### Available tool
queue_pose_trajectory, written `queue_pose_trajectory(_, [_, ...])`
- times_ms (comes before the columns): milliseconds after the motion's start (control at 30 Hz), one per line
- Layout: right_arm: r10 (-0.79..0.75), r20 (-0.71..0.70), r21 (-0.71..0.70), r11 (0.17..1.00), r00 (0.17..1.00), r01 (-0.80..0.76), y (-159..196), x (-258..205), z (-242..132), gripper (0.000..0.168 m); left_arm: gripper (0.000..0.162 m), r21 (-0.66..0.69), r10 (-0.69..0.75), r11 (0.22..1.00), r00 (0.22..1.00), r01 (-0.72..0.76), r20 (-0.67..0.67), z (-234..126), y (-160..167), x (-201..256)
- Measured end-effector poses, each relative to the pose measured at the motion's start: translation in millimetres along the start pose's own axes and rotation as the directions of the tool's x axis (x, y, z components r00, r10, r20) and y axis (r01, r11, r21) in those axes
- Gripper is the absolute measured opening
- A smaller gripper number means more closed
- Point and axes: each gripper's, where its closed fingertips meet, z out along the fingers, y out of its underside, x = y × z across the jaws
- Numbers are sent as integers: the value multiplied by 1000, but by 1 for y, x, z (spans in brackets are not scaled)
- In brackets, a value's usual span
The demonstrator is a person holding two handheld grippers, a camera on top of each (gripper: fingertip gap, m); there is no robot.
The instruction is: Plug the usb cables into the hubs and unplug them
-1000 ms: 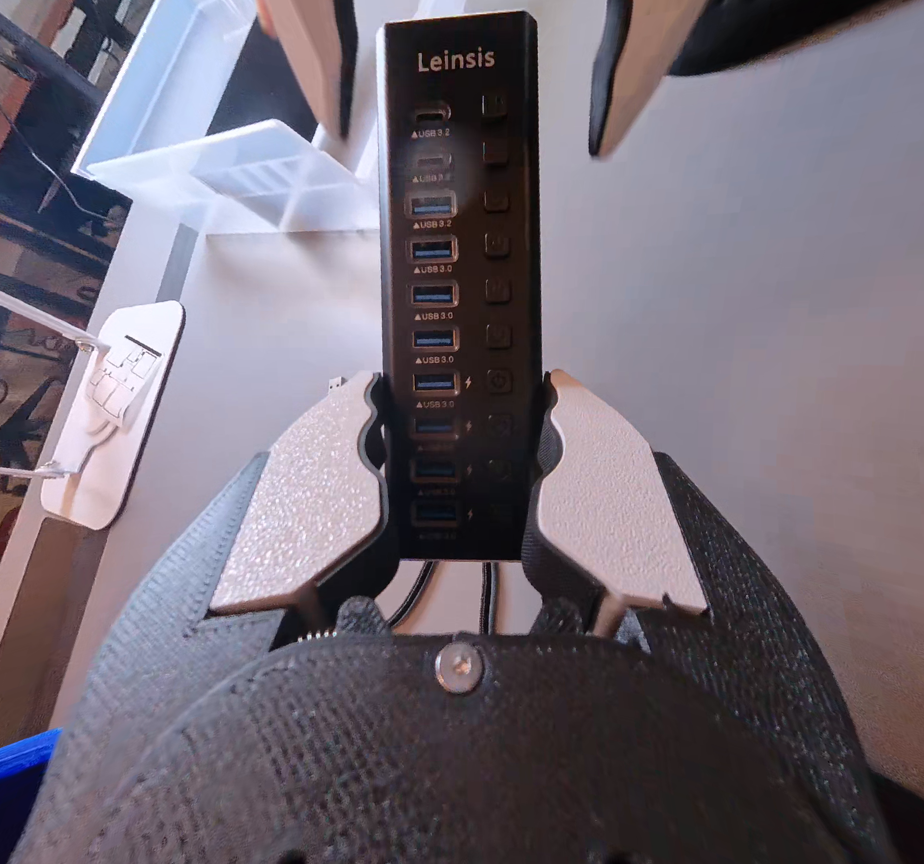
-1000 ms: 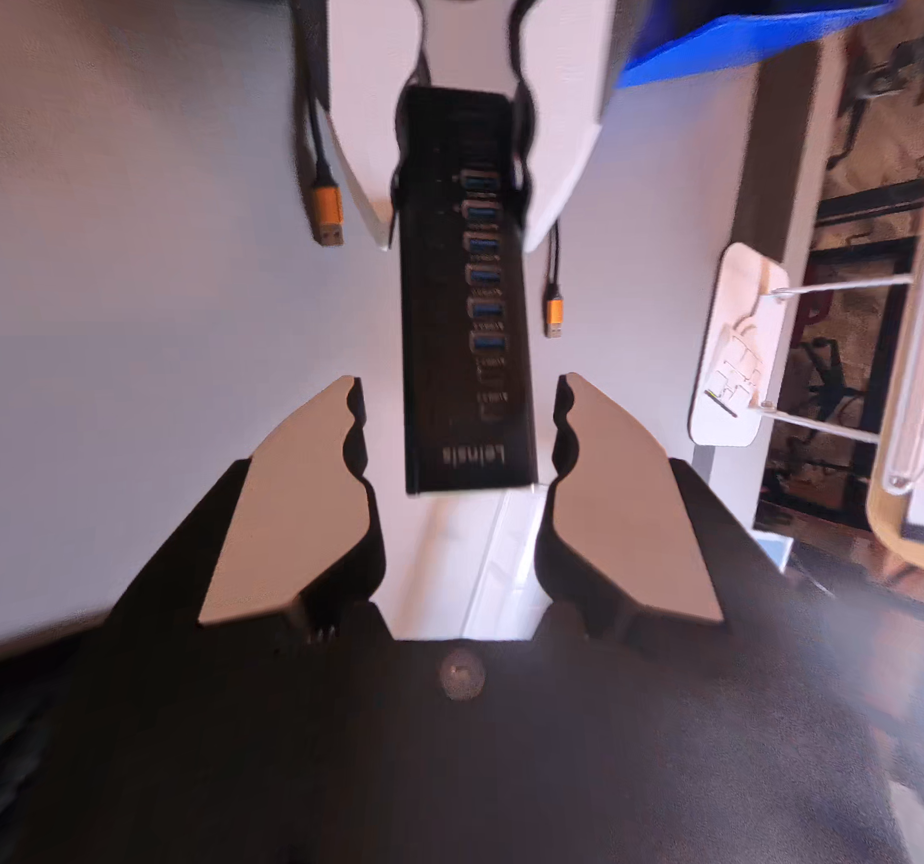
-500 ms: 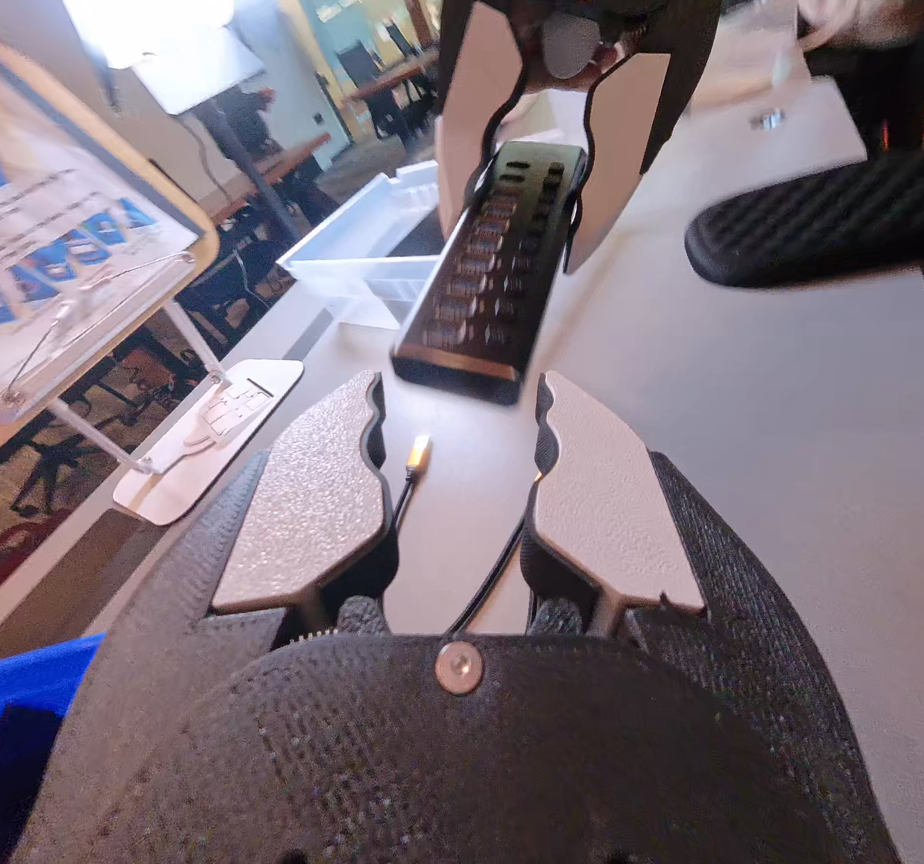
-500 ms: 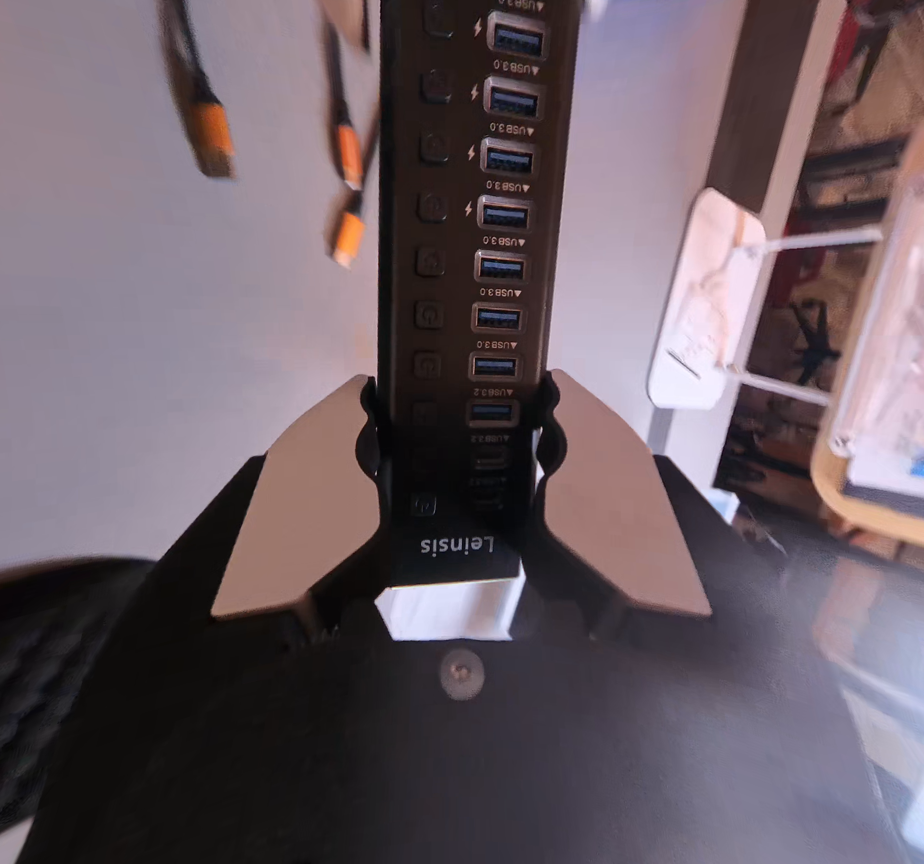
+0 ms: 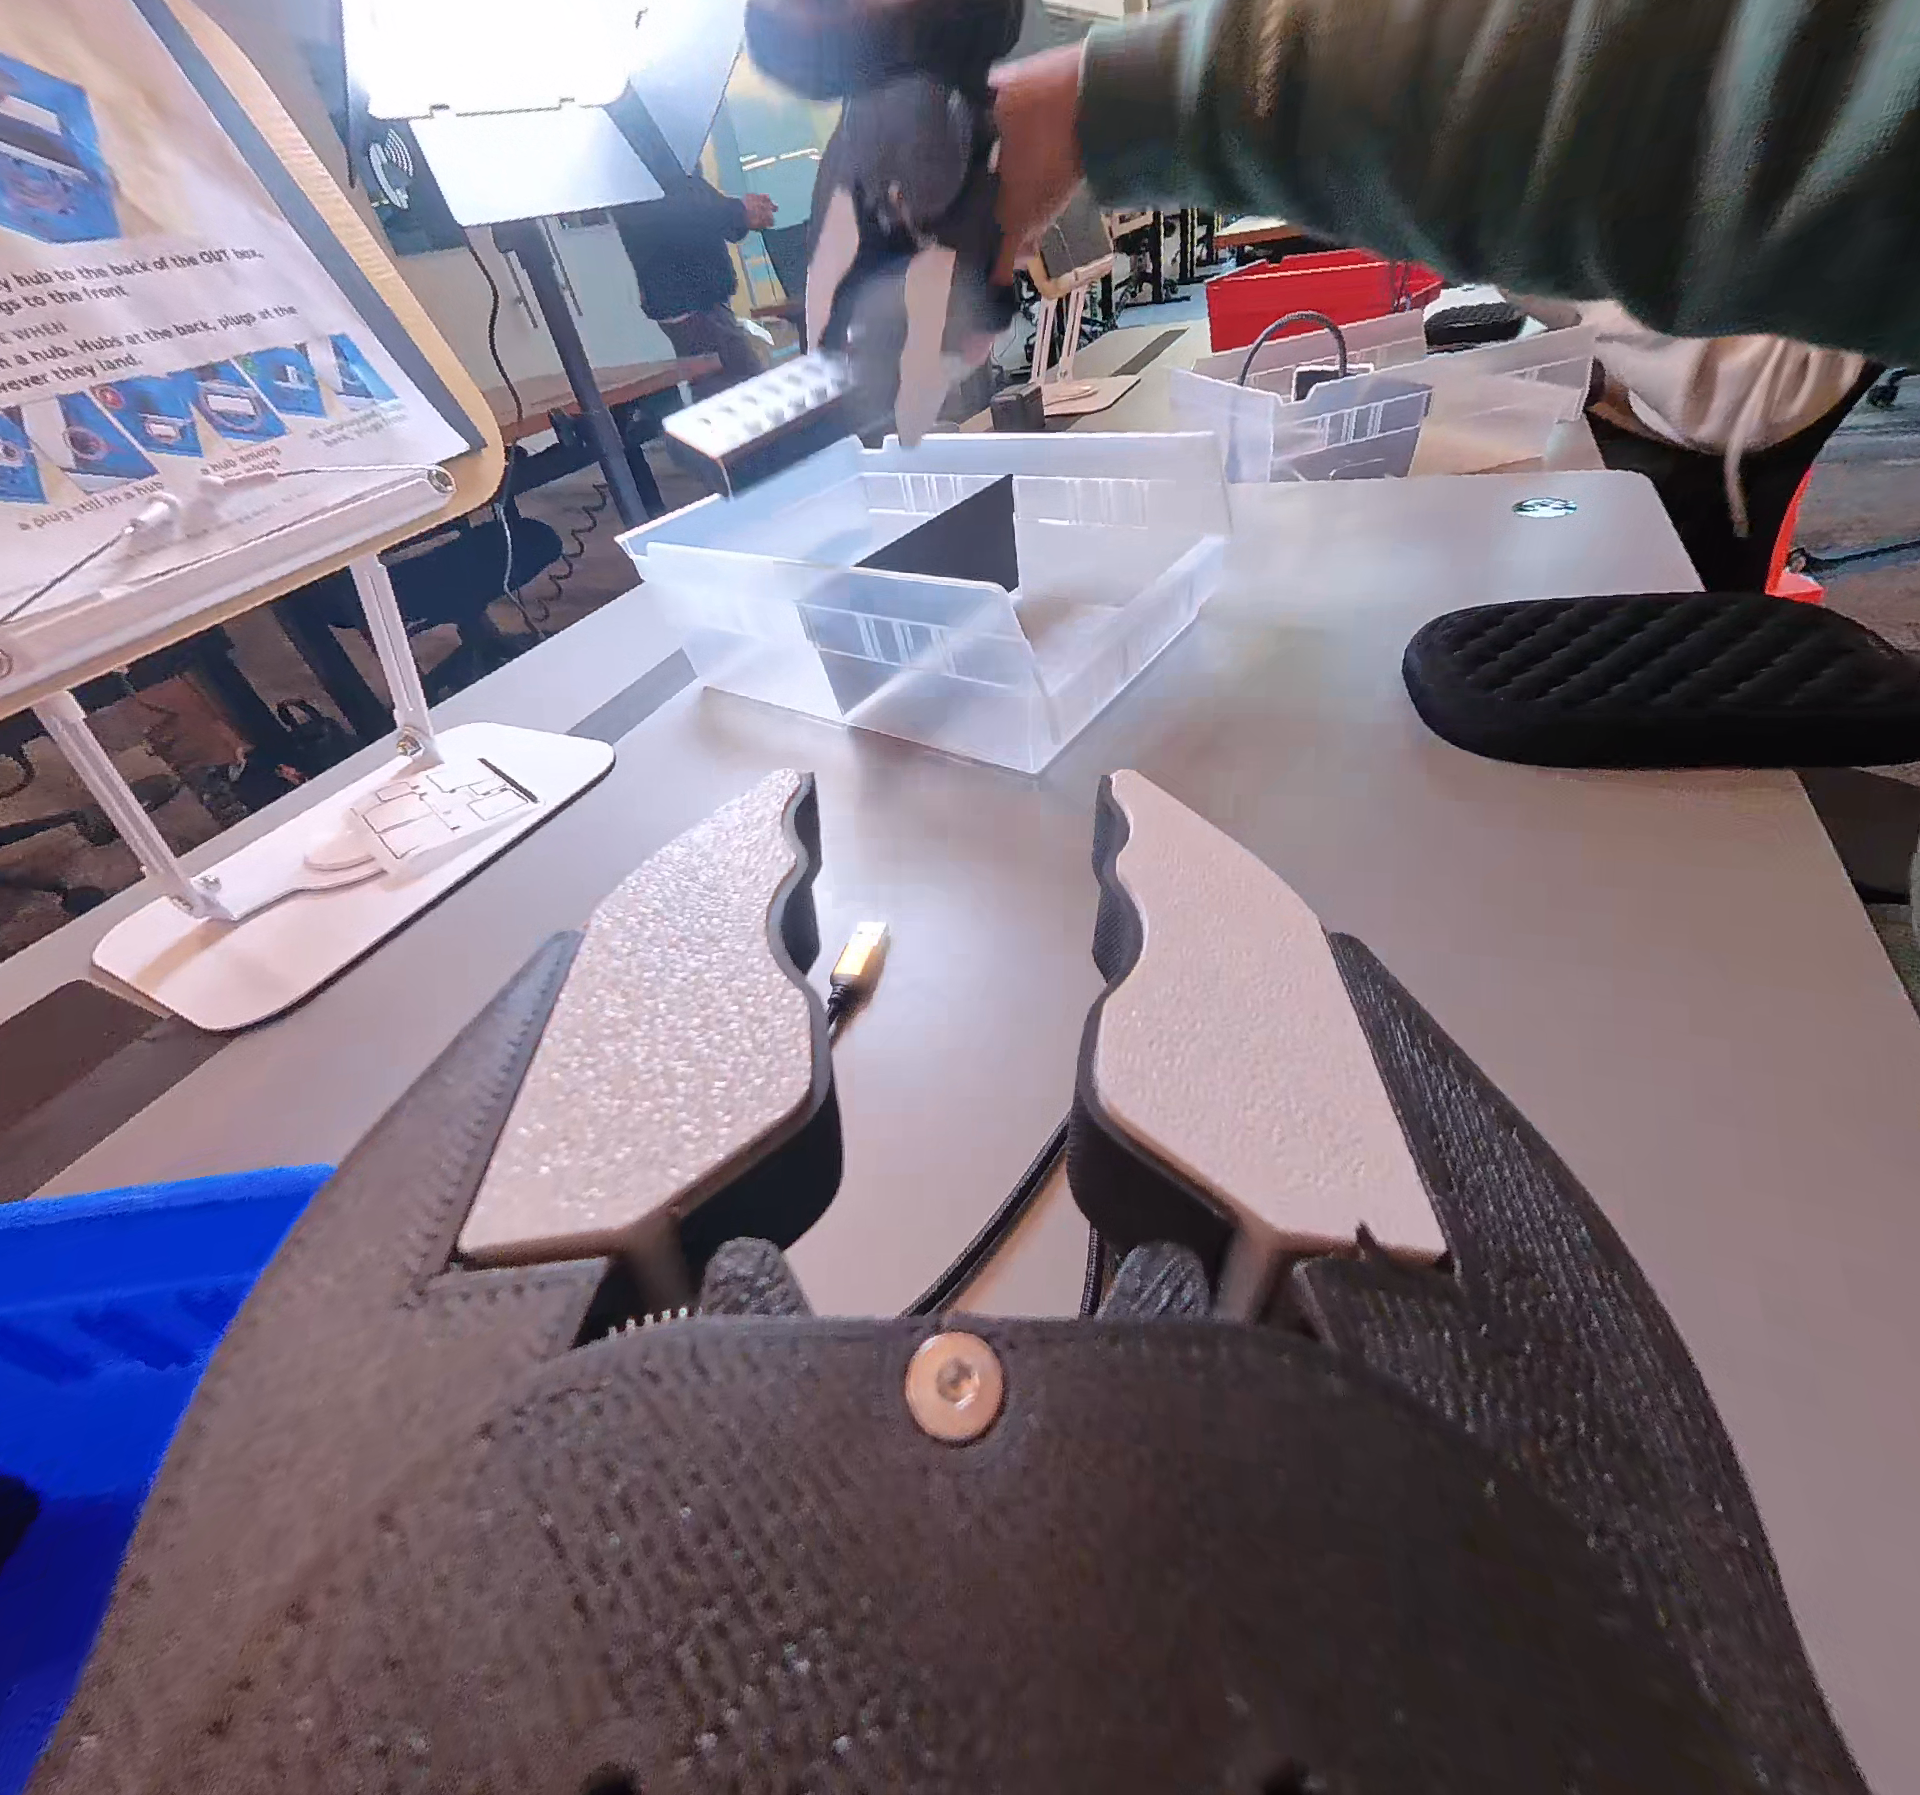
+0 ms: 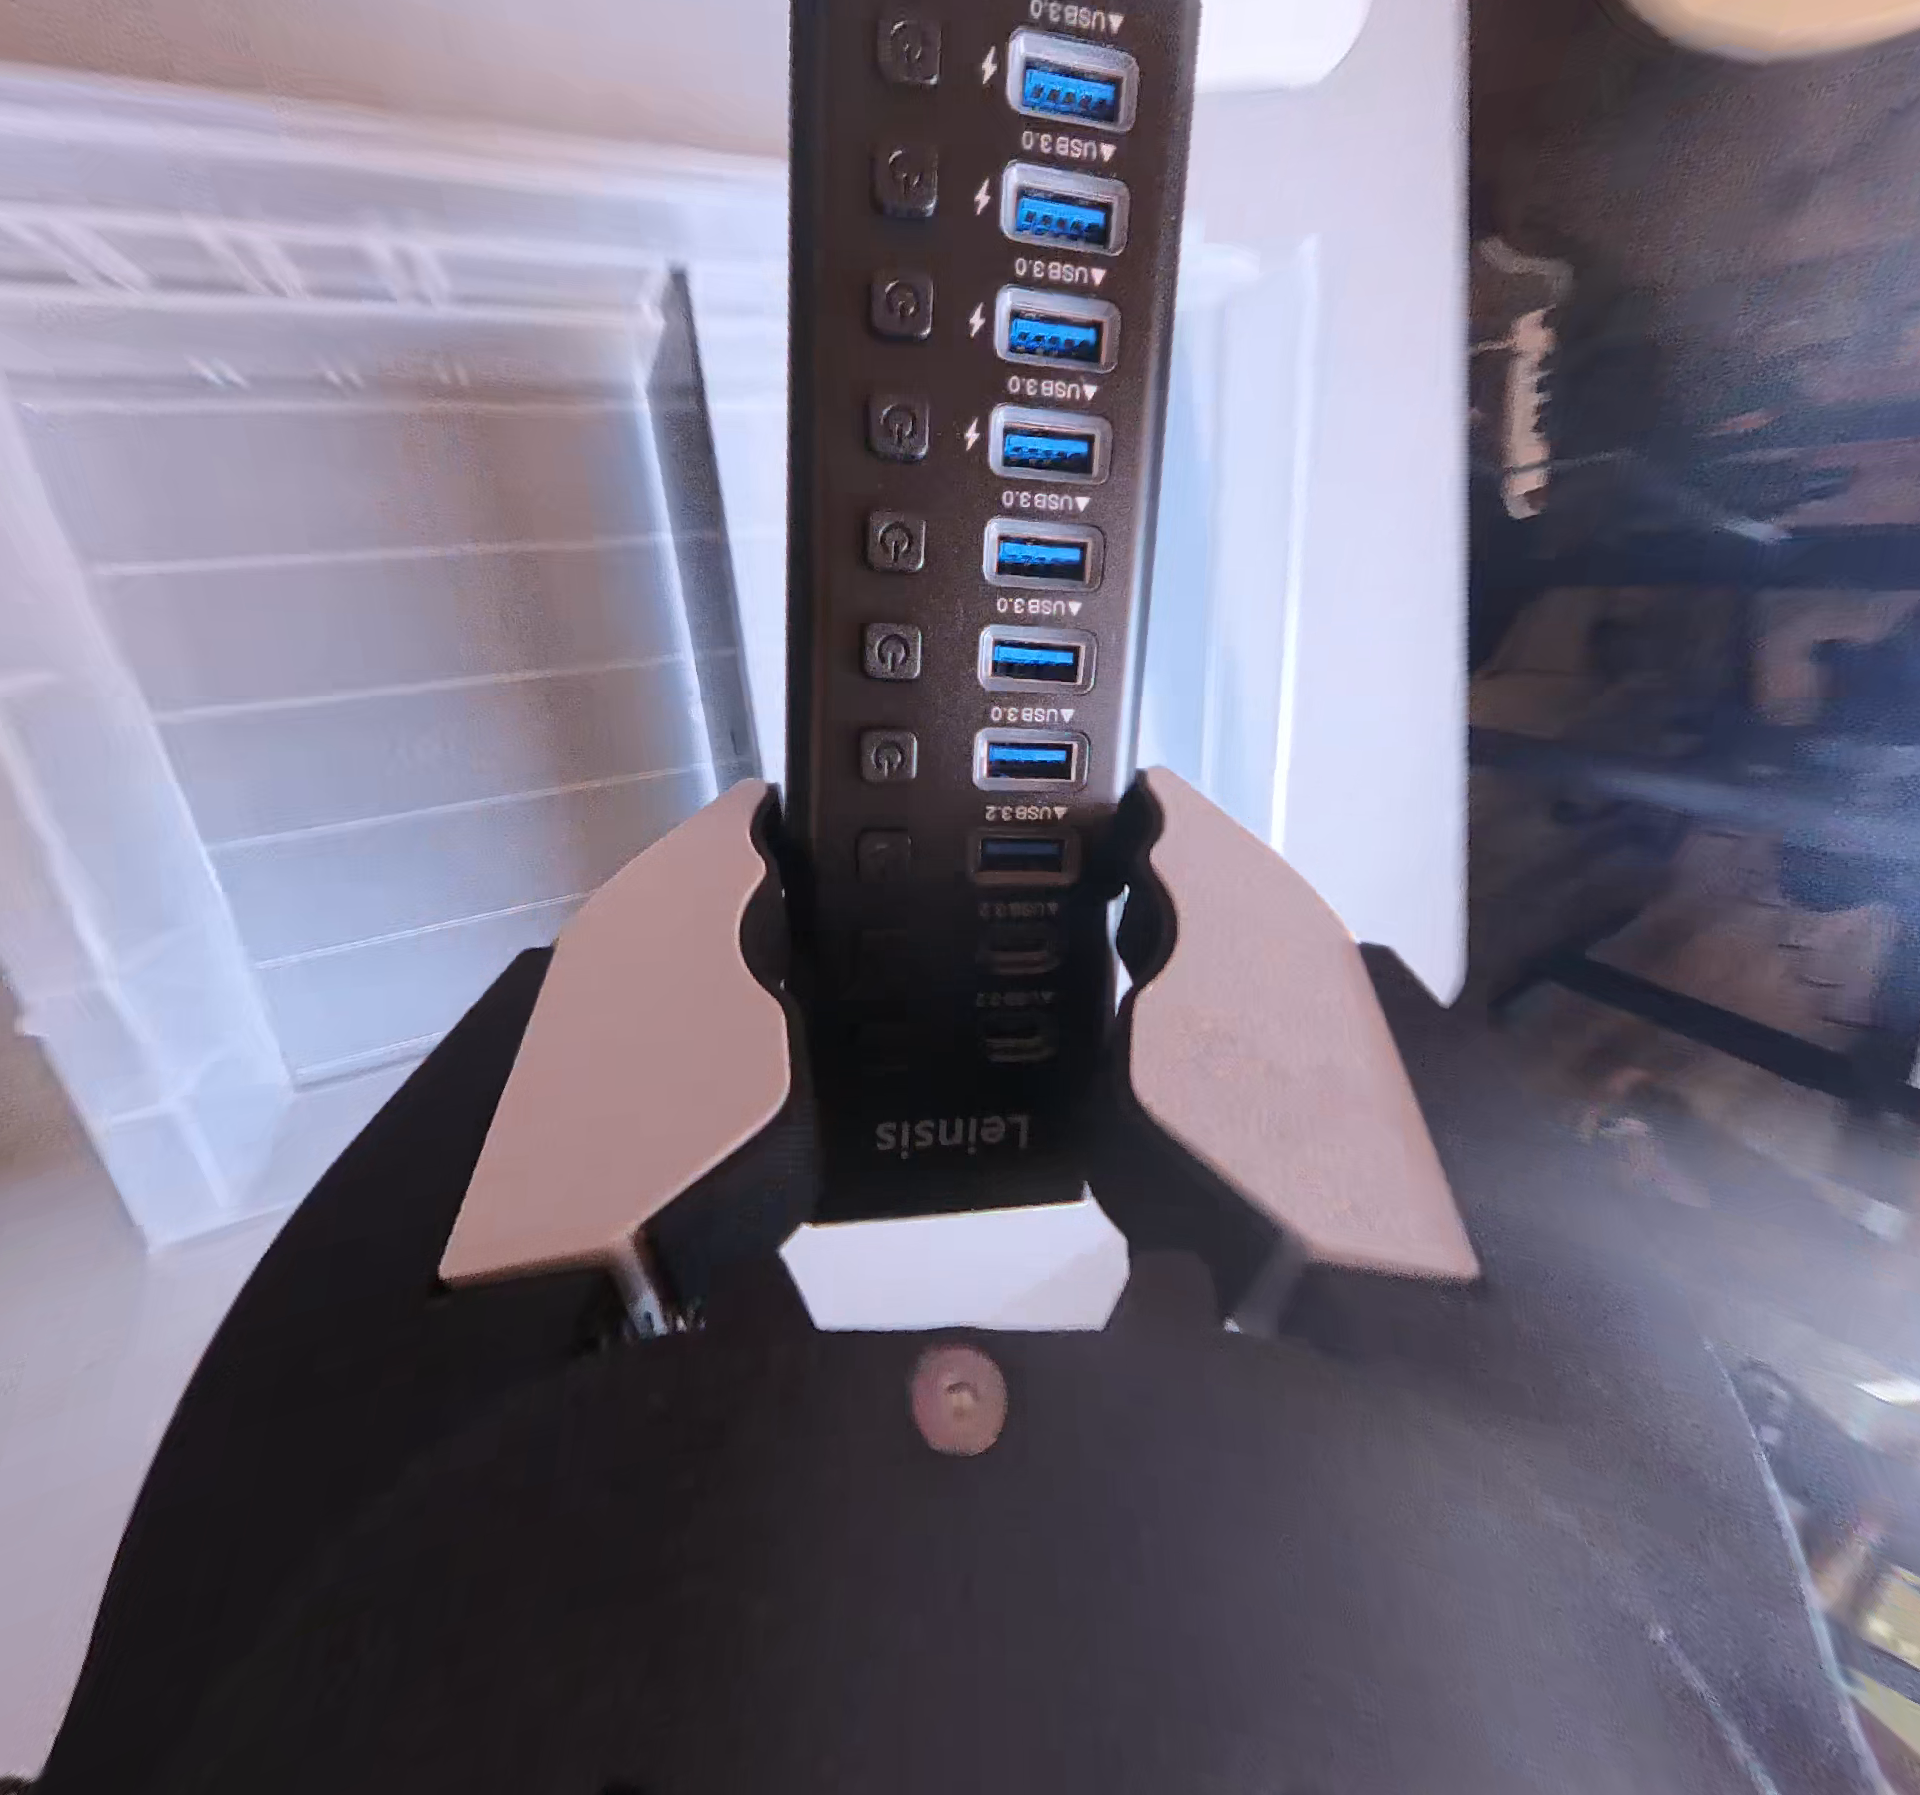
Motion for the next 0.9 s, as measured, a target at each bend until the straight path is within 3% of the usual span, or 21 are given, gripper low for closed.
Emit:
queue_pose_trajectory(233, [76, 227, -160, 986, 971, -40, 39, 2, 81, 63, 47, -84, 42, 996, 999, -42, 9, 3, 21, -8])
queue_pose_trajectory(433, [81, 228, -262, 965, 970, -19, 44, 4, 102, 61, 45, -196, 45, 980, 999, -46, -10, 9, 49, -9])
queue_pose_trajectory(533, [78, 163, -125, 990, 984, -58, 10, 18, 68, 64, 44, -213, 45, 976, 999, -44, 1, 8, 54, -13])
queue_pose_trajectory(667, [15, 39, 169, 985, 999, -21, -68, 11, 0, 59, 42, -237, 57, 970, 998, -50, 25, 7, 57, -18])
queue_pose_trajectory(767, [-86, 22, 322, 944, 996, 74, -130, -41, -34, 50, 39, -236, 77, 970, 996, -64, 47, 4, 54, -22])
queue_pose_trajectory(900, [-321, 196, 408, 886, 926, 221, -203, -158, -36, 42, 31, -164, 79, 985, 992, -61, 103, -2, 36, -30])
